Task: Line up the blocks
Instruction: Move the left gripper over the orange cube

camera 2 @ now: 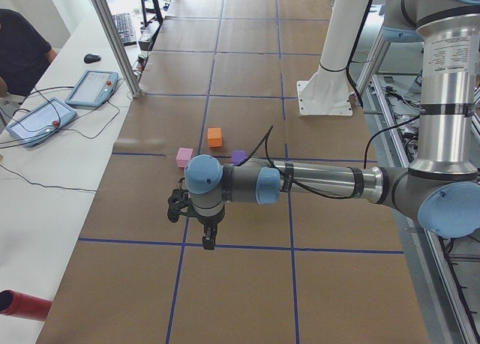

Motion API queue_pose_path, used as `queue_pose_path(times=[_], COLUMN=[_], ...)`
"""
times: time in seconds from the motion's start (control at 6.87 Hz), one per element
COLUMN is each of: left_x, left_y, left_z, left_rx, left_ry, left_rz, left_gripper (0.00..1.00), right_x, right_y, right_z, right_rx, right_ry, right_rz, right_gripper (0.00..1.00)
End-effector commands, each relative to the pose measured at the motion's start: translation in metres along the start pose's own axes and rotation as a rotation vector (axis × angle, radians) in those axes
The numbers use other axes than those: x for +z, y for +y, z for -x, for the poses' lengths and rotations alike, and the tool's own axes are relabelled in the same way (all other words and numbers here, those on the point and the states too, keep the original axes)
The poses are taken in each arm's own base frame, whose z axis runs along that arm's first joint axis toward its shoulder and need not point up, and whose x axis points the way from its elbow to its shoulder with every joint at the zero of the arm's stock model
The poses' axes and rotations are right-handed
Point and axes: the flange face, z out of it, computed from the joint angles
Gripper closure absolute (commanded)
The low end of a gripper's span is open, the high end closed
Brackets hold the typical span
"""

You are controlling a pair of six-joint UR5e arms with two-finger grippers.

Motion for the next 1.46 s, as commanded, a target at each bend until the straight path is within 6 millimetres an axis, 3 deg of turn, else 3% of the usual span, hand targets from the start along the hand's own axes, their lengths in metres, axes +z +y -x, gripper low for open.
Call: queue_pose_path(times=[0.0,0.15,0.44,0.73,0.87,1.17,1.31], left_x=[-0.003,-0.001,0.023,0.035,0.041,0.068,0.087], left_y=[-0.021,-0.031,-0.061,-0.075,-0.085,-0.084,-0.084], left_z=[-0.056,-0.093,-0.189,-0.259,-0.31,-0.395,-0.428], left_rx=[0.044,0.071,0.098,0.096,0.074,0.009,0.035], left_ry=[0.011,0.019,0.041,0.064,0.08,0.103,0.107], left_rz=[-0.006,-0.004,0.034,0.055,0.065,0.123,0.159], left_gripper=[0.0,0.0,0.0,0.0,0.0,0.0,0.0], right_x=[0.0,0.0,0.0,0.0,0.0,0.0,0.0], right_y=[0.0,0.0,0.0,0.0,0.0,0.0,0.0], right_z=[0.0,0.0,0.0,0.0,0.0,0.0,0.0], right_rx=[0.0,0.0,0.0,0.0,0.0,0.0,0.0], right_ry=[0.0,0.0,0.0,0.0,0.0,0.0,0.0], right_rz=[0.0,0.0,0.0,0.0,0.0,0.0,0.0], right_gripper=[0.0,0.0,0.0,0.0,0.0,0.0,0.0])
